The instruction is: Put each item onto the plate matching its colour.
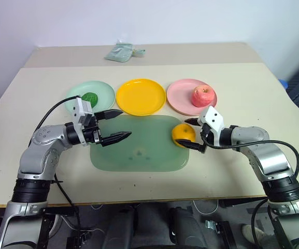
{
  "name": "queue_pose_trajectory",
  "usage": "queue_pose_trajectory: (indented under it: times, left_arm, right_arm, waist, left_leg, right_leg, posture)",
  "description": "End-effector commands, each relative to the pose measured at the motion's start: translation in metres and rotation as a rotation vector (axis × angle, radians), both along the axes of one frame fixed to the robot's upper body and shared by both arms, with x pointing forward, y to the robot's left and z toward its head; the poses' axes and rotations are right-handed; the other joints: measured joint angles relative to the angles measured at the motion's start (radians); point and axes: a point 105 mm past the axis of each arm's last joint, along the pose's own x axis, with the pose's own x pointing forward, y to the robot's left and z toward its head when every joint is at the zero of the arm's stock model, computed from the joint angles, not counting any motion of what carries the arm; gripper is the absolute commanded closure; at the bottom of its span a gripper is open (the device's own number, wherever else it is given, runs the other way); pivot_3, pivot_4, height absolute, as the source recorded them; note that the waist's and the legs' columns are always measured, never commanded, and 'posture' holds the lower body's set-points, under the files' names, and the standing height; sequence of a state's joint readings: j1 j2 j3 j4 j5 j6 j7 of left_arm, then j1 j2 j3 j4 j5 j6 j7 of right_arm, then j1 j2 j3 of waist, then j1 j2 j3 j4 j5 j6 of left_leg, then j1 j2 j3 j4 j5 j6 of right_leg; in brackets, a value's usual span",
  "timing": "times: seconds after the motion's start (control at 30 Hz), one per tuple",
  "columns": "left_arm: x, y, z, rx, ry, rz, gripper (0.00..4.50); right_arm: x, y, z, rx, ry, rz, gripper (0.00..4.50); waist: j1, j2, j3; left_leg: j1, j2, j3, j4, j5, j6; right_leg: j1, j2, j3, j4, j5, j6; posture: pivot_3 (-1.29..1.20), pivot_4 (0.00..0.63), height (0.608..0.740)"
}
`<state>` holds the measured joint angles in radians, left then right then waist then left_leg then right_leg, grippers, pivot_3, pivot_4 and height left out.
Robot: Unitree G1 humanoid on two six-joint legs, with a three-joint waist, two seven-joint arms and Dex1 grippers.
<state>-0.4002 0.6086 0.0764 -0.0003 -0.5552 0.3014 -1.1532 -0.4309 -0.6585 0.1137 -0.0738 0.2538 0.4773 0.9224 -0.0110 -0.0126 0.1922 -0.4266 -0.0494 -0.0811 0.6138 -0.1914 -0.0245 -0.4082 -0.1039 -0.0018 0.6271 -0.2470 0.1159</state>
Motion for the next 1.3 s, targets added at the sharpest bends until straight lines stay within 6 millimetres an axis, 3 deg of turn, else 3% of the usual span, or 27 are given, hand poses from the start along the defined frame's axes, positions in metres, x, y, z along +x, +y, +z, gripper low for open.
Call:
queue_pose_trajectory:
  times: [0.03, 0.13, 0.23, 0.4, 0.53, 0.7, 0.8, 1.07, 1.3]
  left_arm:
    - [-0.002, 0.002, 0.011, -0.006, -0.041, 0.0, 0.0]
    - [-0.002, 0.002, 0.011, -0.005, -0.042, 0.0, 0.0]
    - [-0.002, 0.002, 0.011, -0.004, -0.044, 0.001, 0.0]
    - [-0.002, 0.002, 0.012, -0.005, -0.045, 0.003, 0.0]
    - [0.003, 0.005, 0.013, -0.007, -0.055, 0.044, 0.0]
    - [0.024, 0.014, 0.018, -0.004, -0.157, 0.197, 0.0]
    - [0.036, 0.015, 0.02, -0.052, -0.163, 0.289, 0.0]
    - [0.034, 0.01, 0.013, -0.069, -0.15, 0.325, 0.0]
    - [0.035, 0.015, 0.013, -0.073, -0.159, 0.366, 0.0]
  right_arm:
    - [-0.002, 0.0, 0.002, -0.004, -0.004, 0.01, 0.04]
    - [-0.002, 0.001, 0.0, 0.013, 0.018, 0.006, 0.04]
    - [-0.004, 0.001, -0.002, 0.01, 0.037, 0.012, 1.13]
    - [-0.002, 0.002, 0.001, 0.01, 0.013, 0.008, 1.21]
    - [0.001, 0.012, 0.026, 0.134, -0.019, 0.017, 1.21]
    - [0.017, 0.028, 0.062, 0.247, -0.101, 0.014, 1.21]
    - [0.042, 0.056, 0.077, 0.272, -0.191, -0.019, 1.21]
    - [0.092, 0.11, 0.074, 0.192, -0.311, -0.1, 1.21]
    - [0.114, 0.122, 0.062, 0.171, -0.314, -0.18, 1.21]
  waist:
    - [0.0, 0.0, 0.0]
    - [0.0, 0.0, 0.0]
    - [0.0, 0.0, 0.0]
    - [0.0, 0.0, 0.0]
    - [-0.002, 0.0, 0.0]
    - [-0.001, 0.0, 0.0]
    - [-0.003, 0.0, 0.0]
    - [-0.005, 0.0, 0.0]
    - [-0.008, 0.0, 0.0]
  left_leg:
    - [0.0, 0.0, 0.0, 0.0, 0.0, 0.0]
    - [0.0, 0.0, 0.0, 0.0, 0.0, 0.0]
    - [0.0, 0.0, 0.0, 0.0, 0.0, 0.0]
    - [0.0, 0.0, 0.0, 0.0, 0.0, 0.0]
    - [0.0, 0.0, 0.0, 0.0, 0.0, 0.0]
    - [0.0, 0.0, 0.0, 0.0, 0.0, 0.0]
    - [0.001, 0.0, 0.0, 0.001, 0.0, 0.0]
    - [0.0, -0.004, 0.0, -0.002, 0.001, -0.001]
    - [0.0, -0.004, -0.001, -0.002, 0.002, -0.003]
  right_leg:
    - [0.0, 0.0, 0.0, 0.0, 0.0, 0.0]
    - [0.0, 0.0, 0.0, 0.0, 0.0, 0.0]
    - [0.0, 0.0, 0.0, 0.0, 0.0, 0.0]
    - [0.0, 0.0, 0.0, 0.0, 0.0, 0.0]
    - [0.0, 0.0, 0.0, 0.0, 0.0, 0.0]
    - [-0.001, 0.001, 0.0, 0.002, 0.0, 0.0]
    - [-0.001, 0.001, 0.0, 0.002, 0.001, 0.0]
    - [-0.003, 0.002, 0.0, 0.004, 0.003, 0.004]
    - [-0.003, 0.002, 0.0, 0.004, 0.003, 0.004]
  posture:
    - [0.0, 0.15, 0.74]
    - [0.0, 0.15, 0.74]
    - [0.0, 0.15, 0.74]
    - [0.0, 0.15, 0.74]
    - [0.0, 0.15, 0.74]
    - [0.0, 0.15, 0.74]
    - [0.0, 0.15, 0.74]
    - [0.0, 0.15, 0.74]
    - [0.0, 0.15, 0.74]
